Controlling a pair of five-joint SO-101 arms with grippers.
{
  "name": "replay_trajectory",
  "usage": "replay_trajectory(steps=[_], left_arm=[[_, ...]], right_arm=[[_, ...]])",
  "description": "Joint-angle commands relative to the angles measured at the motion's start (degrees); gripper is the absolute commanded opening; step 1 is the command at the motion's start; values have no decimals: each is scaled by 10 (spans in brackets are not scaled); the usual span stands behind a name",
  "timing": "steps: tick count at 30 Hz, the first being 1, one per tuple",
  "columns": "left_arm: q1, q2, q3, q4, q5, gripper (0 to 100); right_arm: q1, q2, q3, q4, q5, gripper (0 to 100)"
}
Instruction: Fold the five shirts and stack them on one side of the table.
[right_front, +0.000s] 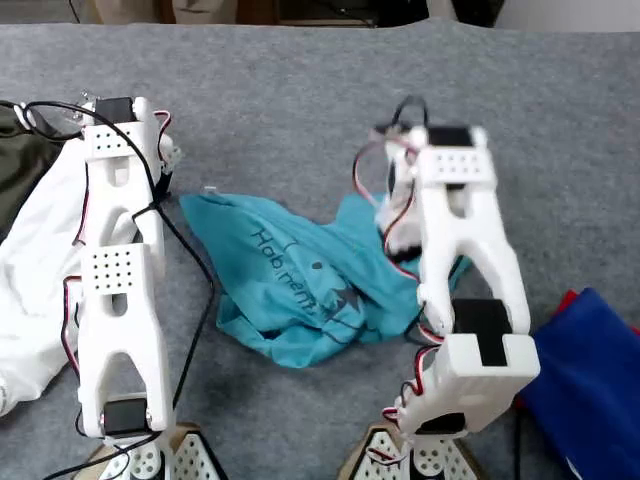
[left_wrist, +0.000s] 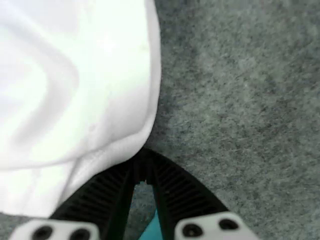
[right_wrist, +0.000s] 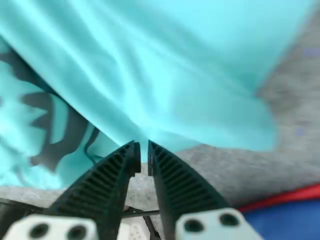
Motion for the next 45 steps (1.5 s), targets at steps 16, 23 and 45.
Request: replay_trajectory(steps=[16,23,45], left_arm=[[-5,-4,-25,9,-14,20],[-4,-4,-25,7,-14,20],[4,-3,-25,6,-15,20]], right_arm=[[44,337,-444,-3,-56,147],[57,476,-643,44,-56,151],[83,548,-705,36,-52,150]])
